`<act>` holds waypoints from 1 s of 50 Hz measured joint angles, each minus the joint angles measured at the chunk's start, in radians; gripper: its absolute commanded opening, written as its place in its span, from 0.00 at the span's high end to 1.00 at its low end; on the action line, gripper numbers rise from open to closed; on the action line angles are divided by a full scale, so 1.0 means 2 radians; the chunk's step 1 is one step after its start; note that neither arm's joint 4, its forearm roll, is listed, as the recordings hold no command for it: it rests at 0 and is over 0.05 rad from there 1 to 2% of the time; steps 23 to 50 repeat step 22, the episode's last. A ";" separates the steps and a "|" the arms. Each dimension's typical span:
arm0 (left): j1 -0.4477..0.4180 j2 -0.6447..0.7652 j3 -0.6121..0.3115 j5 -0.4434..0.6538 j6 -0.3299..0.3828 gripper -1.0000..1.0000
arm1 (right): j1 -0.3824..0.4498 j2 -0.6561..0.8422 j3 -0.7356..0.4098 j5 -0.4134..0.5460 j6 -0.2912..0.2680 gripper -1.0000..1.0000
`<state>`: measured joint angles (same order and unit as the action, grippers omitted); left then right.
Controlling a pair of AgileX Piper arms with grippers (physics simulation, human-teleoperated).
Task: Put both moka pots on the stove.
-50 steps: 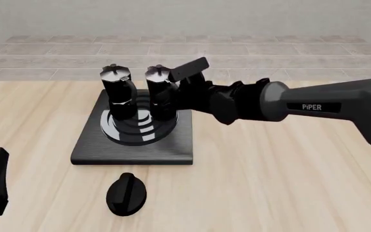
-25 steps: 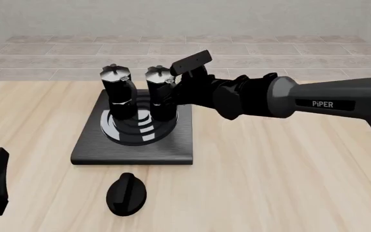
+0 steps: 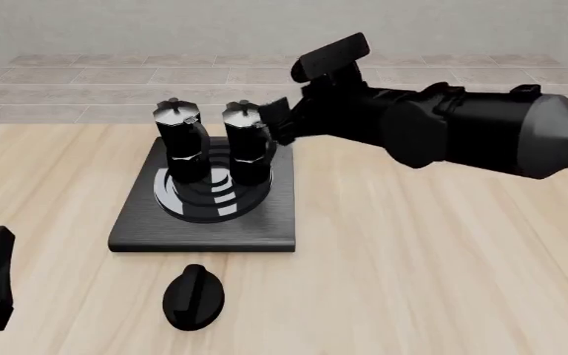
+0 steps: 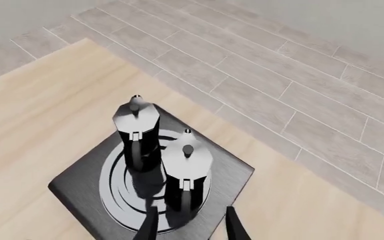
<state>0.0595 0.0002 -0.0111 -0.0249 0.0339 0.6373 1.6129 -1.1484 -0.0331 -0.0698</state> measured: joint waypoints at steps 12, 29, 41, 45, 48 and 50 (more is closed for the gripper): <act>-0.001 0.000 0.001 0.000 0.001 0.00 | -0.014 -0.102 0.085 -0.020 0.015 0.00; -0.001 0.000 0.002 -0.002 0.003 0.00 | -0.020 -0.185 0.152 -0.034 0.029 0.00; -0.001 0.000 0.002 -0.002 0.003 0.00 | -0.020 -0.185 0.152 -0.034 0.029 0.00; -0.001 0.000 0.002 -0.002 0.003 0.00 | -0.020 -0.185 0.152 -0.034 0.029 0.00; -0.001 0.000 0.002 -0.002 0.003 0.00 | -0.020 -0.185 0.152 -0.034 0.029 0.00; -0.001 0.000 0.002 -0.002 0.003 0.00 | -0.020 -0.185 0.152 -0.034 0.029 0.00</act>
